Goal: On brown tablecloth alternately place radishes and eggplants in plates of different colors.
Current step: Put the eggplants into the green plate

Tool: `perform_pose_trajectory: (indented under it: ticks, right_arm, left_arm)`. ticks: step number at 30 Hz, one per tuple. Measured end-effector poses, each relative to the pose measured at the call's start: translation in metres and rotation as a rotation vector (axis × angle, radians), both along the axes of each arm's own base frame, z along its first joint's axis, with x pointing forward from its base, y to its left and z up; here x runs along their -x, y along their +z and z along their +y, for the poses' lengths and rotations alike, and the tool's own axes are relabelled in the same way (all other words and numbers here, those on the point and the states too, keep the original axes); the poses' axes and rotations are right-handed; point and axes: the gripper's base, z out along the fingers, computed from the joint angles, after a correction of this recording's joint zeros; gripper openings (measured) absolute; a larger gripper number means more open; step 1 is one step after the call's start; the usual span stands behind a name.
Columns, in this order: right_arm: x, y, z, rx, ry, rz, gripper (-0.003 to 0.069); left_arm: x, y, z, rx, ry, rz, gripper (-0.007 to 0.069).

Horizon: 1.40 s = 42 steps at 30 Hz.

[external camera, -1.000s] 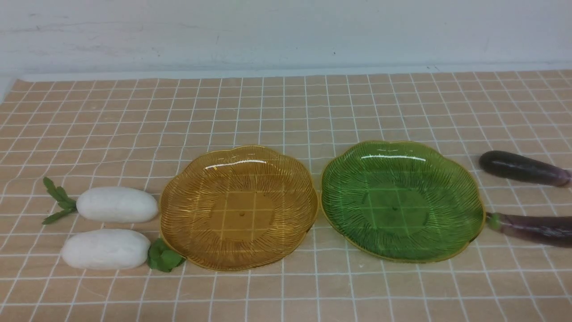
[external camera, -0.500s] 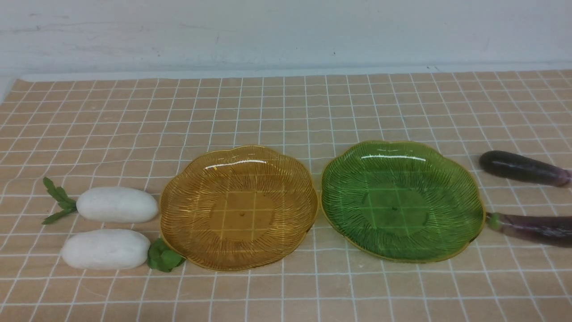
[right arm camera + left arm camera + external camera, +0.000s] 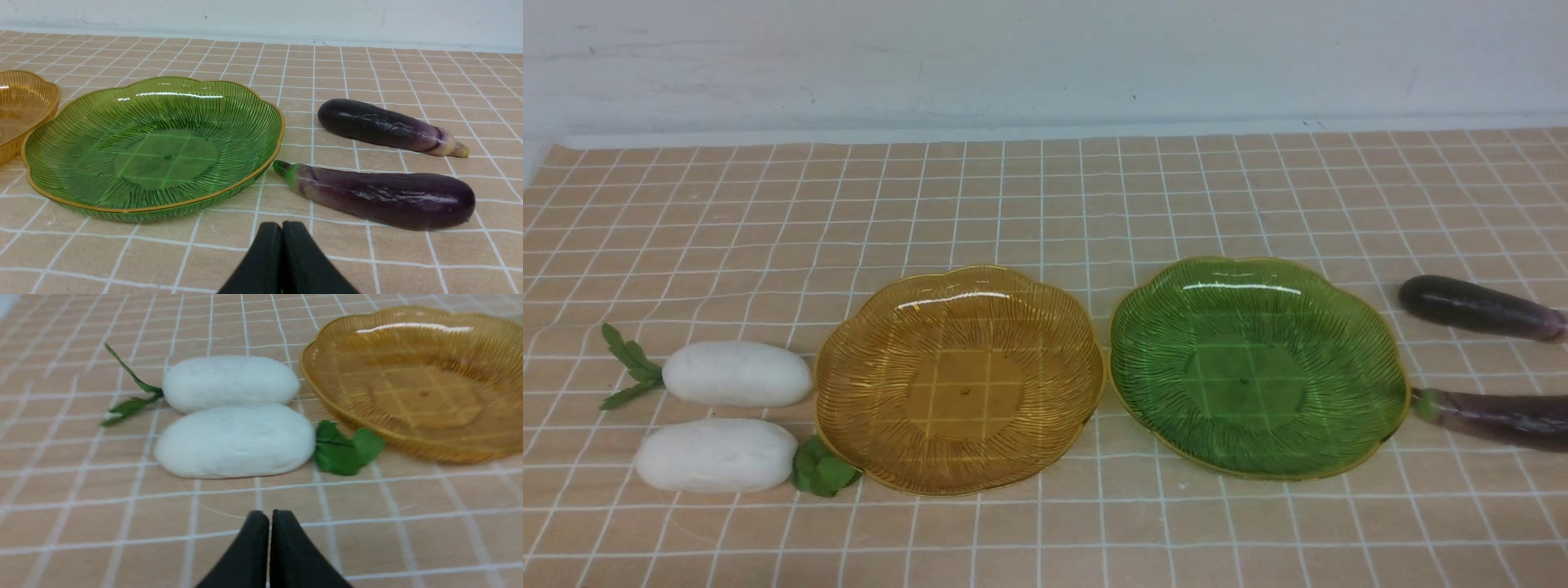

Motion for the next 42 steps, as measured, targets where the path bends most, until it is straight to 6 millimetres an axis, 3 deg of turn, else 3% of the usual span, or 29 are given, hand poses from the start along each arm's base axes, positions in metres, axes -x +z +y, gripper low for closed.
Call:
perform_pose_trajectory:
  ticks: [9,13,18,20,21,22,23,24,25,26,28,29,32,33,37,42]
  right_arm:
    - [0.000,0.005,0.009,-0.619,-0.021,0.039,-0.0017]
    - [0.000,0.007,0.011,-0.784,-0.022,0.046,-0.0017]
    - [0.000,0.012,0.009,-0.799,-0.027,-0.007,-0.0017]
    - [0.000,0.021,0.009,-0.723,-0.007,-0.045,-0.0017]
    - [0.005,0.049,0.008,-0.616,0.031,-0.132,-0.0017]
    - [0.006,0.055,0.008,-0.596,0.040,-0.148,-0.0017]
    - [0.009,0.077,0.009,-0.515,0.060,-0.183,-0.0017]
    - [0.009,0.093,0.009,-0.445,0.070,-0.188,-0.0017]
    - [0.009,0.092,0.009,-0.443,0.072,-0.179,-0.0017]
    - [0.002,0.115,0.011,-0.300,0.081,-0.090,-0.0017]
    - [-0.015,0.122,0.012,-0.147,0.078,0.150,-0.0017]
    - [-0.017,0.124,0.012,-0.136,0.074,0.156,-0.0017]
    - [-0.049,0.115,0.007,0.067,0.042,0.575,-0.0014]
    - [-0.054,0.114,0.007,0.075,0.040,0.600,-0.0013]
    - [-0.104,0.109,0.002,0.206,0.009,0.812,-0.0003]
    - [-0.159,0.098,0.006,0.249,0.030,0.909,0.0074]
  left_arm:
    - [0.002,0.006,-0.017,0.816,0.052,0.118,-0.0003]
    - [0.002,0.009,-0.020,0.974,0.052,0.138,-0.0003]
    - [0.002,0.011,-0.021,1.049,0.052,0.135,-0.0003]
    - [0.003,0.018,-0.022,1.033,0.031,0.120,-0.0003]
    - [0.005,0.032,-0.023,0.982,-0.012,0.090,-0.0003]
    - [0.005,0.034,-0.023,0.981,-0.016,0.086,-0.0003]
    - [0.006,0.045,-0.023,0.935,-0.040,0.067,-0.0003]
    - [0.006,0.056,-0.025,0.871,-0.060,0.077,-0.0003]
    - [0.005,0.058,-0.025,0.863,-0.060,0.076,-0.0003]
    - [0.002,0.067,-0.027,0.787,-0.070,0.130,-0.0003]
    - [-0.006,0.072,-0.030,0.670,-0.075,0.265,-0.0003]
    - [-0.007,0.070,-0.030,0.657,-0.075,0.281,-0.0003]
    - [-0.020,0.073,-0.032,0.485,-0.092,0.479,-0.0003]
    - [-0.020,0.073,-0.032,0.474,-0.095,0.487,-0.0003]
    - [-0.035,0.075,-0.032,0.360,-0.113,0.598,0.0000]
    - [-0.044,0.072,-0.032,0.276,-0.151,0.629,0.0050]
